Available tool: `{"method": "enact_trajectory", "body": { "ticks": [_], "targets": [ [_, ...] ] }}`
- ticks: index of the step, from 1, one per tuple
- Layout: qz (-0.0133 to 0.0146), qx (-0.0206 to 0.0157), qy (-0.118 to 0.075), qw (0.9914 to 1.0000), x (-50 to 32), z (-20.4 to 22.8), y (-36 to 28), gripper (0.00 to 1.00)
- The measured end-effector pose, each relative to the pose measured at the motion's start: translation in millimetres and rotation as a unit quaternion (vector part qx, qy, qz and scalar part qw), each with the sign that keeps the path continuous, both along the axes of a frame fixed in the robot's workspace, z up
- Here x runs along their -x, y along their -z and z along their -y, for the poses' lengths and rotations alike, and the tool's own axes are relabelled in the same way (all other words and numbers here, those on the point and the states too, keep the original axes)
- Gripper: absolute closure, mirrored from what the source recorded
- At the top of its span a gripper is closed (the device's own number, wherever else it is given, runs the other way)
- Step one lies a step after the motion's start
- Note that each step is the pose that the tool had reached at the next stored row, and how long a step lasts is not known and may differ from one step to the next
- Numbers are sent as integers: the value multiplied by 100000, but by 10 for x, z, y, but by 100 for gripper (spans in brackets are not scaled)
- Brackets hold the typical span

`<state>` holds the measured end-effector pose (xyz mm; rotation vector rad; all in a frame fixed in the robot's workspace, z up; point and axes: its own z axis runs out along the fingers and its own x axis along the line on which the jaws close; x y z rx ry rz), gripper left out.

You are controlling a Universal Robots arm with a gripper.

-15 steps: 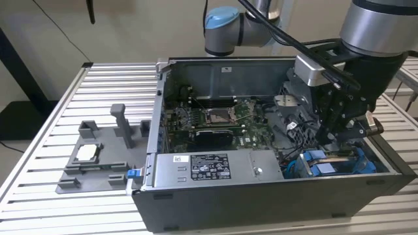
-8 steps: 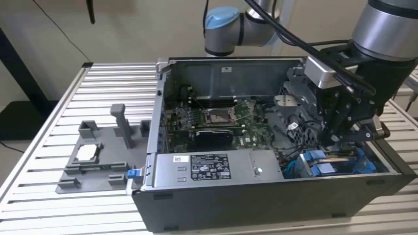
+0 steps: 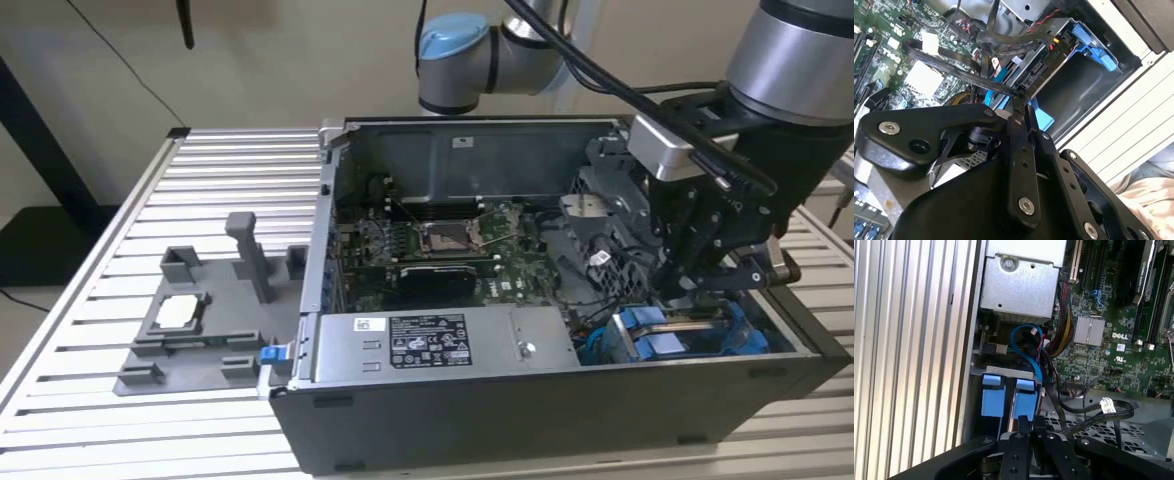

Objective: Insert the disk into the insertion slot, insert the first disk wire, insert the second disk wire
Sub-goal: 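Insert the second disk wire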

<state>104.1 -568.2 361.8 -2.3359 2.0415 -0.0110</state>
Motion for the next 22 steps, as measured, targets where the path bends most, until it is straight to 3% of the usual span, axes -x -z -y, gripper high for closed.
{"method": "enact_trajectory", "body": {
  "ticks": [2,4,5,9,11,14,15,18,19,22],
  "targets": [
    [-176,1,-7,100000,-10,0,0,84],
    [-728,-6,-1,99997,-27,1,1,84],
    [-1313,-5,-1,99991,-42,1,1,84],
    [-3121,-143,-4,99951,-100,8,1,84],
    [-3647,-443,-13,99932,-135,11,1,84],
    [-3923,-1120,-34,99917,-192,16,2,84],
    [-3934,-1579,-53,99910,-206,18,3,84],
    [-3950,-3561,-132,99858,-232,28,8,84],
    [-3958,-4030,-141,99840,-236,30,12,84],
    [-4068,-4458,-35,99818,-240,42,28,84]
  ]
}}
